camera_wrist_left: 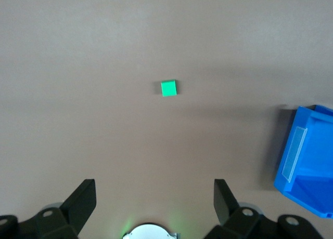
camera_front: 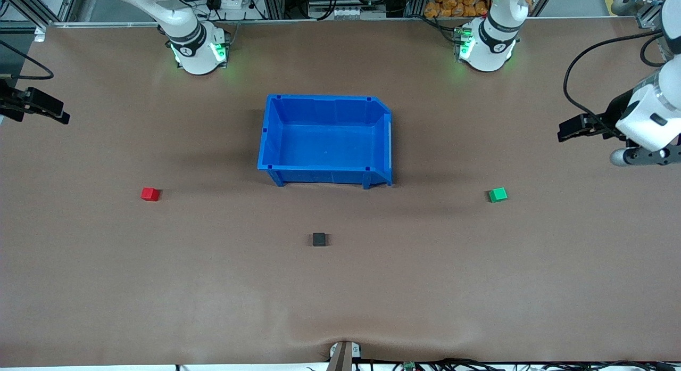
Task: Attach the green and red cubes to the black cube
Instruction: 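Move the left gripper from rest toward the green cube, then lower the left gripper onto the green cube while the right gripper approaches the red cube, then carry the green cube with the left gripper toward the black cube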
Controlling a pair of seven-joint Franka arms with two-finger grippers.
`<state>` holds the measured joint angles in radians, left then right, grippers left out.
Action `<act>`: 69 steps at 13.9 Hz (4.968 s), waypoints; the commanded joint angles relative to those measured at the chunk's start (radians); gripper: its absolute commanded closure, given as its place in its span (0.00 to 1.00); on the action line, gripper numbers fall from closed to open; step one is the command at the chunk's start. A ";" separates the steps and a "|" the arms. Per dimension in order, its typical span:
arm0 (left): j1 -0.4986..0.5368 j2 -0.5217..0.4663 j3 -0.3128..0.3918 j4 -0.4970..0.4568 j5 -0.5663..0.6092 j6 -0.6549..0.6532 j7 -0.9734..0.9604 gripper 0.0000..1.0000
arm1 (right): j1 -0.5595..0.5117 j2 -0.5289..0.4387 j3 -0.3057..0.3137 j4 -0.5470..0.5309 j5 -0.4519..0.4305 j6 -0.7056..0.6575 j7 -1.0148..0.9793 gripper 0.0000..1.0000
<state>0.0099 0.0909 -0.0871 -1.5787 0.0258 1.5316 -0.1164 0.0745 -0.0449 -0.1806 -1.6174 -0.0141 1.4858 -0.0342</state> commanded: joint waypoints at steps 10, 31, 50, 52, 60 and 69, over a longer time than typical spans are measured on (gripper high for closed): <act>-0.004 0.150 -0.003 -0.095 0.034 0.191 0.000 0.00 | 0.001 0.028 0.004 -0.006 -0.001 0.011 -0.012 0.00; 0.002 0.423 -0.003 -0.291 0.049 0.688 -0.006 0.00 | -0.015 0.158 0.003 -0.042 -0.003 0.146 -0.010 0.00; 0.005 0.483 -0.005 -0.302 0.048 0.694 -0.022 0.70 | -0.016 0.209 0.004 -0.142 0.026 0.317 -0.012 0.00; 0.005 0.484 -0.005 -0.293 0.033 0.694 -0.022 0.88 | -0.018 0.215 0.004 -0.142 0.028 0.326 -0.013 0.00; -0.010 0.469 -0.043 -0.173 -0.015 0.684 -0.199 1.00 | -0.024 0.238 0.006 -0.142 0.031 0.344 -0.012 0.00; -0.166 0.569 -0.051 0.017 -0.213 0.680 -0.690 1.00 | -0.028 0.260 0.004 -0.208 0.049 0.452 -0.013 0.00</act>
<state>-0.1233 0.6085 -0.1431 -1.6367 -0.1616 2.2268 -0.6793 0.0663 0.2223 -0.1856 -1.8001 0.0178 1.9102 -0.0343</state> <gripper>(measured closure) 0.612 0.000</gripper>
